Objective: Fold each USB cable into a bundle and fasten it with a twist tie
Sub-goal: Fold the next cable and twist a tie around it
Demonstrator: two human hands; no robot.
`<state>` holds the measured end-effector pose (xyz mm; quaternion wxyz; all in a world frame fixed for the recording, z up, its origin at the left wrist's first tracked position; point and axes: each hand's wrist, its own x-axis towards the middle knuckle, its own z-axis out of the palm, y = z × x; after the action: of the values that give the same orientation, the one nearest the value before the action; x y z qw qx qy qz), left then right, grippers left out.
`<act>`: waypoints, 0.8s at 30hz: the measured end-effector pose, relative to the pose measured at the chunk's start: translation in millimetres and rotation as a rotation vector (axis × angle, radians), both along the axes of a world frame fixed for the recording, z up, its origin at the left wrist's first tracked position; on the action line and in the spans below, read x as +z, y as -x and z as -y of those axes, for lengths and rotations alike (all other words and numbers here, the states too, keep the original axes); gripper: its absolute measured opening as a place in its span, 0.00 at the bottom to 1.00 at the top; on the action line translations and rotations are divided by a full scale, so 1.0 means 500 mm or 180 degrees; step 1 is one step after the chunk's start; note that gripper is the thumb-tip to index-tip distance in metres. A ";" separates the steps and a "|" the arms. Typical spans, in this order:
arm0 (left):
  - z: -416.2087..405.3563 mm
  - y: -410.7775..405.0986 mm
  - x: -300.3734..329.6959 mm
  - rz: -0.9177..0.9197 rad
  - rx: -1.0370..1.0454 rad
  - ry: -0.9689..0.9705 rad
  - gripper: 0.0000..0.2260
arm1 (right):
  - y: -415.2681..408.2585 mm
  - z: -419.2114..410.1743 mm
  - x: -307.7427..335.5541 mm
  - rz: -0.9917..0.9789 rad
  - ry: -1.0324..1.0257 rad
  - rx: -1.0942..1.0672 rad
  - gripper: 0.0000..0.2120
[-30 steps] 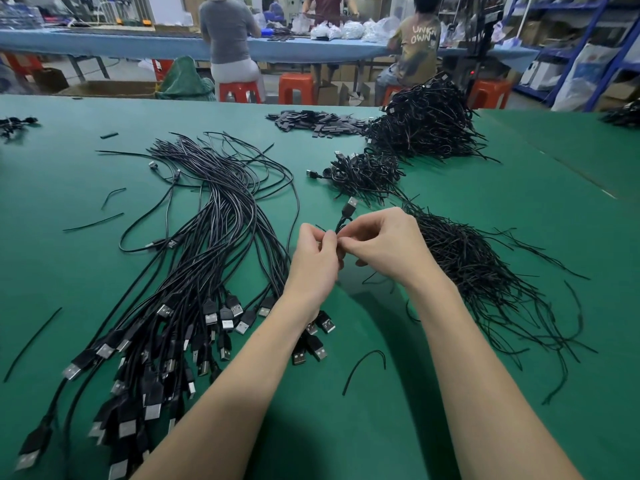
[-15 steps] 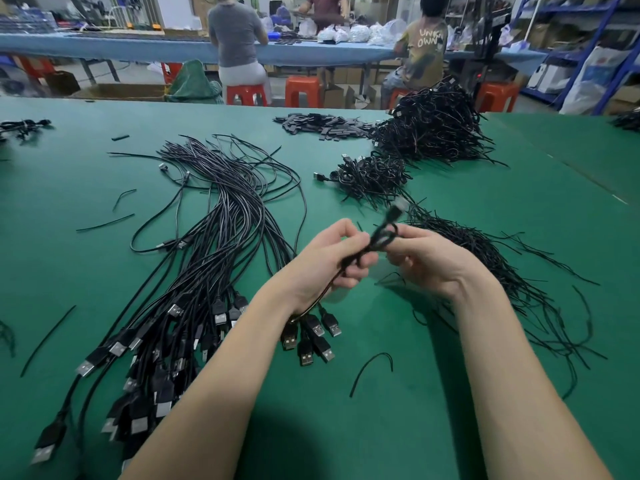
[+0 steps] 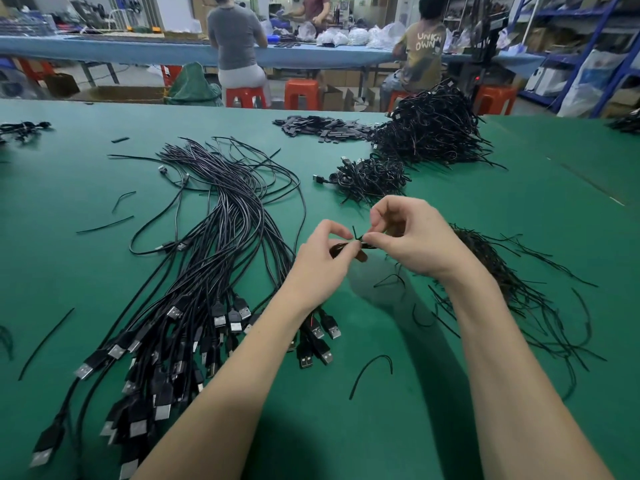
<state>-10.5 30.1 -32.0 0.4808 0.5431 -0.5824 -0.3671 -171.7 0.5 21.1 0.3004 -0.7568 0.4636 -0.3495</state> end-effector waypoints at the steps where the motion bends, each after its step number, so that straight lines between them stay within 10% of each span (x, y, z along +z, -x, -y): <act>1: 0.000 -0.001 -0.002 0.0131 0.0077 0.0143 0.05 | -0.001 0.001 0.000 -0.0079 -0.0066 0.0015 0.10; 7: -0.002 0.003 -0.008 0.0926 0.0275 0.1001 0.04 | 0.003 -0.006 0.002 0.0253 -0.0752 -0.0200 0.03; 15: -0.006 -0.003 0.007 0.1595 0.0258 0.1314 0.05 | -0.029 -0.004 -0.003 0.0014 -0.0006 -0.0705 0.06; 24: 0.013 -0.001 0.042 -0.2316 -0.0054 -0.0404 0.05 | -0.029 -0.008 -0.014 0.0534 0.0282 -0.0501 0.07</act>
<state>-10.1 23.6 -10.8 0.6186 0.4009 -0.3539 -0.5756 -157.1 4.7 13.9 0.2760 -0.6987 0.4790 -0.4542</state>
